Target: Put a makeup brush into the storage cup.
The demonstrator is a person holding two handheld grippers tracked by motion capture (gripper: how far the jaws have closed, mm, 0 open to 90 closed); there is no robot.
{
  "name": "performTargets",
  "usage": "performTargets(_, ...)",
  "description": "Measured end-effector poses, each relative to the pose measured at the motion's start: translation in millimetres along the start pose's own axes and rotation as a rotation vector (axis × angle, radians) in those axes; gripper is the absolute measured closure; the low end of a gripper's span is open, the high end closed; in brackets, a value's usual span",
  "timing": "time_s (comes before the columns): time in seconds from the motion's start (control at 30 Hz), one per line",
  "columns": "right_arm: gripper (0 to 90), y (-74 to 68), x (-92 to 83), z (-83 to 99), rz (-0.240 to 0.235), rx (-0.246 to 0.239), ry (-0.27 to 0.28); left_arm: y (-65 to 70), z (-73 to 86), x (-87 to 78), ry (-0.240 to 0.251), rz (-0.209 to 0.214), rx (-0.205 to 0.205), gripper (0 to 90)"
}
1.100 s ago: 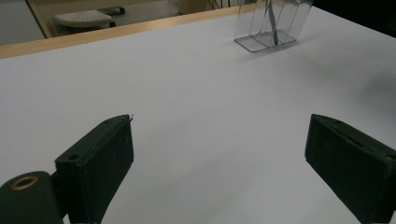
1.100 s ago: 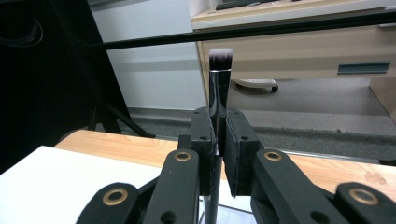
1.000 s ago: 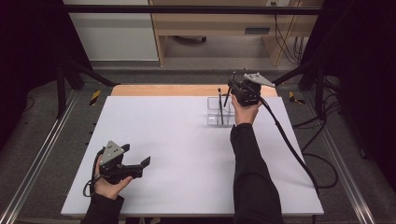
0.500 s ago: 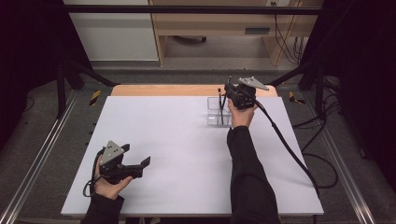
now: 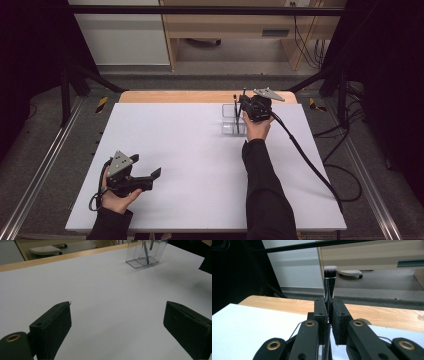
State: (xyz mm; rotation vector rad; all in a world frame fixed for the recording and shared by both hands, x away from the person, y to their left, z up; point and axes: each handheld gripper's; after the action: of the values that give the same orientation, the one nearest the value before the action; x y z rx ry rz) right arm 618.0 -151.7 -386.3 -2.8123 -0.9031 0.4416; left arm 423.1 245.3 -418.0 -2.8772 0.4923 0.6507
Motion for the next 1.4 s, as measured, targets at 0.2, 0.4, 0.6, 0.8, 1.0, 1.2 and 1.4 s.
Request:
performTargets(0.2, 83.8, 0.0, 1.6, 4.3, 0.003, 0.000, -0.011, 0.0, 0.0, 0.1, 0.000, 0.000, 0.000, 7.1)
performTargets(0.4, 83.8, -0.1, 4.8, 10.8, 0.001, 0.006, -0.023, -0.2, 0.0, -0.2, 0.001, 0.001, -0.002, 7.1)
performTargets(0.6, 83.8, 2.0, 4.4, 16.0, 0.005, 0.012, -0.034, 0.3, 0.1, 0.3, -0.001, 0.001, 0.001, 7.2)
performTargets(0.8, 83.8, 3.1, 5.4, 24.4, 0.002, 0.019, -0.059, 0.7, 0.1, 0.4, -0.001, 0.002, 0.002, 7.1)
performTargets(1.0, 83.5, 3.3, 5.6, 28.5, 0.005, 0.019, -0.082, 1.0, 0.2, 0.7, -0.002, 0.003, 0.005, 7.1)
performTargets(1.2, 78.7, 3.0, 1.4, 31.1, -0.012, 0.035, -0.102, 1.8, 0.2, 0.9, -0.004, 0.004, 0.006, 7.1)
performTargets(1.4, 65.7, -1.1, -9.2, 27.8, -0.042, 0.048, -0.126, 2.1, 0.3, 1.1, -0.004, 0.003, 0.005, 7.1)
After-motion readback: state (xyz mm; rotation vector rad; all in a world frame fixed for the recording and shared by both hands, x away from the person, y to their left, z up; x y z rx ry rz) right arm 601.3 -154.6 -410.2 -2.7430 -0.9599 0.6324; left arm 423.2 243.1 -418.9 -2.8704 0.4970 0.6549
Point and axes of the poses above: each handheld gripper's, and its own axes: x roughly forward along the jaws, z roughly out of its underside, y roughly to its right, and after that the axes turned 14 degrees about -z, right-handed
